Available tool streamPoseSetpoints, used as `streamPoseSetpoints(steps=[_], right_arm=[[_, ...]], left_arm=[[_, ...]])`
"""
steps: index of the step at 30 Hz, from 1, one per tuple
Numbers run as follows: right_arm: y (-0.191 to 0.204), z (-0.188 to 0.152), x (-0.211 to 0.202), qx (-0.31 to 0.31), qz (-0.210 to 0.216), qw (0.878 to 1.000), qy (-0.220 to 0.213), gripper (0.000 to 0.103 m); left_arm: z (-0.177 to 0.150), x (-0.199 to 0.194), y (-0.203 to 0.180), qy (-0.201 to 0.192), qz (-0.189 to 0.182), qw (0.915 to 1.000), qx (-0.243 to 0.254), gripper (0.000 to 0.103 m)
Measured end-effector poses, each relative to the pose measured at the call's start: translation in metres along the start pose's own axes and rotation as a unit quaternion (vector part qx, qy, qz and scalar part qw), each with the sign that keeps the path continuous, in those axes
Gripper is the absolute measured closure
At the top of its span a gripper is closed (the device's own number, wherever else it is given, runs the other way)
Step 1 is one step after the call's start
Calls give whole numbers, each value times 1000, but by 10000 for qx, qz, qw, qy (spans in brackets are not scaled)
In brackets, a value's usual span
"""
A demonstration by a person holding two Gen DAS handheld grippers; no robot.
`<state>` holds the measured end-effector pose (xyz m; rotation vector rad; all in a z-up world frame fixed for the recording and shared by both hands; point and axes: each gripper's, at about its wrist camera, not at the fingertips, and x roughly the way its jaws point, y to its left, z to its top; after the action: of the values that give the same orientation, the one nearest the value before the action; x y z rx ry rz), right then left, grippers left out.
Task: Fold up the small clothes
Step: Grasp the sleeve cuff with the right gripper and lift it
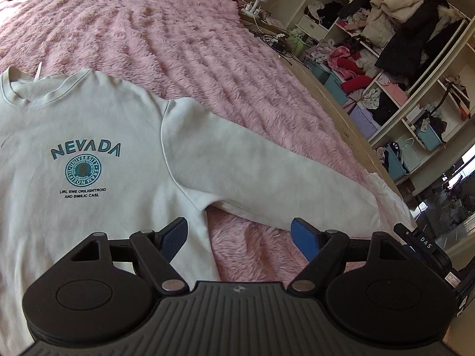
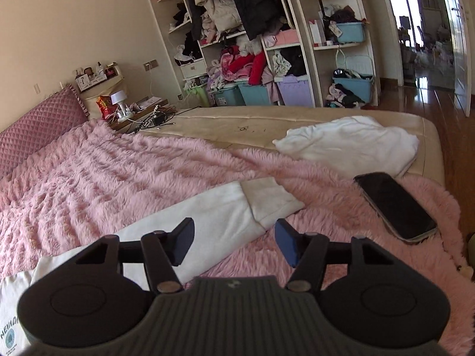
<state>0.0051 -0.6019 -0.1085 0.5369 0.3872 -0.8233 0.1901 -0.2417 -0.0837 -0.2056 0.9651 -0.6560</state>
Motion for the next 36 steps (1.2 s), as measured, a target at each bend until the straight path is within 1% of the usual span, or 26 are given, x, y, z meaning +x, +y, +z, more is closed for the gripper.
streamPoseSetpoints(steps=[2,4,7,10,11,13,14,15,19,22,24,27,30,33,35,36], right_arm=[[-14,-2,30,444,-19,9989,161,48],[-25,-4,48,766,-58,9967,246,49],[-34,-10,69,1139,-23,9930,317,49],[-34,-11,82,1271,80,9917,191,50],[-32,-10,85,1257,120,9919,166,53],[-29,-8,90,1245,60,9921,98,75],[-28,-8,91,1260,21,9920,85,80],[-28,-8,94,1279,-13,9918,78,89],[-29,-8,95,1475,80,9890,-41,94],[-22,-4,87,1323,78,9911,-142,95],[-14,2,76,1232,251,9917,-269,95],[6,15,59,1075,567,9917,-421,95],[33,28,39,938,1021,9891,-489,96],[71,37,19,741,1504,9843,-544,96],[103,39,5,634,1880,9785,-568,98],[117,39,-1,597,2050,9754,-554,101]], left_arm=[[7,16,-2,-80,-7,9999,68,10],[11,28,-3,-155,9,9998,121,10],[14,49,0,-30,-82,9999,54,10],[10,69,4,209,-83,9997,-75,10],[8,74,4,278,-67,9995,-93,10],[4,81,4,356,-68,9993,-85,10],[2,83,4,383,-45,9992,-61,10],[1,86,4,400,-38,9992,-34,9],[-3,91,2,468,-20,9989,42,8],[-4,95,1,572,-107,9983,37,7],[-5,102,1,704,-207,9973,-59,7],[-9,105,1,599,-176,9980,25,7],[-7,99,3,591,-271,9978,-95,8],[-2,77,11,410,-360,9983,-203,8],[1,56,21,264,-366,9986,-269,7],[2,45,27,197,-357,9987,-310,7]])
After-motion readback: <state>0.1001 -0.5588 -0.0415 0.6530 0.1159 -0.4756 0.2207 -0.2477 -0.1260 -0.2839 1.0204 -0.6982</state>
